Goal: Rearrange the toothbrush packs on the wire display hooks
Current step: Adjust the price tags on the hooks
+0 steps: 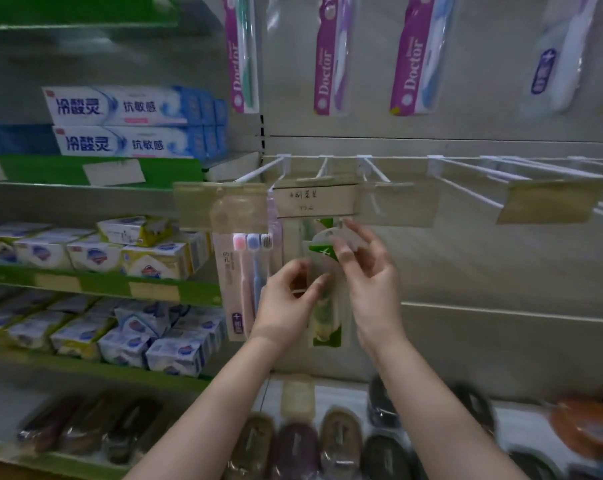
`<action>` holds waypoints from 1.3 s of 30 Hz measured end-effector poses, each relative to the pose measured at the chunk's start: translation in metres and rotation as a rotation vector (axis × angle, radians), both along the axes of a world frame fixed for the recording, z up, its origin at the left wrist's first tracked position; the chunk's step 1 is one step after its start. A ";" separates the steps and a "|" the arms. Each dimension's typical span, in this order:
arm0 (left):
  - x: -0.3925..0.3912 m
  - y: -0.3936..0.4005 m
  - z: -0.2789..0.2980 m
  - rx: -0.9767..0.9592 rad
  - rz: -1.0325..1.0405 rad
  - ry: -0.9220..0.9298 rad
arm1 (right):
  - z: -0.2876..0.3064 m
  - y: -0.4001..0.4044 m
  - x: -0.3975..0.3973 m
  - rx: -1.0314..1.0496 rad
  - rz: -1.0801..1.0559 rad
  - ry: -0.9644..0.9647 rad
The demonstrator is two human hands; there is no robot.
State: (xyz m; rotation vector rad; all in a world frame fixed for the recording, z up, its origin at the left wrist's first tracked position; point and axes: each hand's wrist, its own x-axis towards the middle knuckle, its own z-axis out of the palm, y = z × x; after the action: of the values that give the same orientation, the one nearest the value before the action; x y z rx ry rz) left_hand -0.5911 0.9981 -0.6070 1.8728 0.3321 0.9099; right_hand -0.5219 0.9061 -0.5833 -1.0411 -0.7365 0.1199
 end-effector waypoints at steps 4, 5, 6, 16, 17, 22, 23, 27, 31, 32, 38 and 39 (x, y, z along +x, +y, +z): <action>0.002 0.000 0.012 -0.014 0.033 -0.032 | 0.009 0.020 -0.006 0.041 -0.105 0.004; 0.001 0.000 0.016 -0.013 0.036 -0.025 | 0.012 0.023 -0.008 0.049 -0.121 0.027; -0.001 0.001 0.020 -0.013 0.039 -0.020 | 0.014 0.026 -0.008 0.054 -0.134 0.047; -0.004 -0.003 0.039 -0.081 0.128 0.014 | 0.028 0.047 -0.006 -0.057 -0.342 0.008; -0.004 -0.003 0.038 -0.081 0.141 0.021 | 0.026 0.048 -0.005 -0.076 -0.355 -0.023; -0.003 -0.004 0.036 -0.084 0.194 0.072 | 0.018 0.047 -0.001 -0.182 -0.398 -0.126; -0.003 -0.005 0.037 -0.093 0.194 0.078 | 0.018 0.048 0.001 -0.184 -0.401 -0.115; -0.003 -0.008 0.041 -0.131 0.163 0.101 | 0.019 0.051 0.008 -0.218 -0.410 -0.130; -0.003 -0.010 0.045 -0.133 0.144 0.133 | 0.022 0.054 0.013 -0.299 -0.453 -0.144; -0.003 -0.011 0.045 -0.132 0.140 0.140 | 0.022 0.054 0.012 -0.299 -0.449 -0.137; -0.001 -0.018 0.044 -0.118 0.104 0.190 | 0.022 0.047 0.011 -0.335 -0.414 -0.144; 0.000 -0.020 0.044 -0.119 0.102 0.195 | 0.022 0.045 0.012 -0.335 -0.405 -0.138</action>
State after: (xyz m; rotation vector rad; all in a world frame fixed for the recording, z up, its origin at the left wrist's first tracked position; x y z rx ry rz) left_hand -0.5912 0.9778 -0.5628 1.8506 0.5927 0.7592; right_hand -0.5104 0.9515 -0.5611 -1.5111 -0.6271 -0.1859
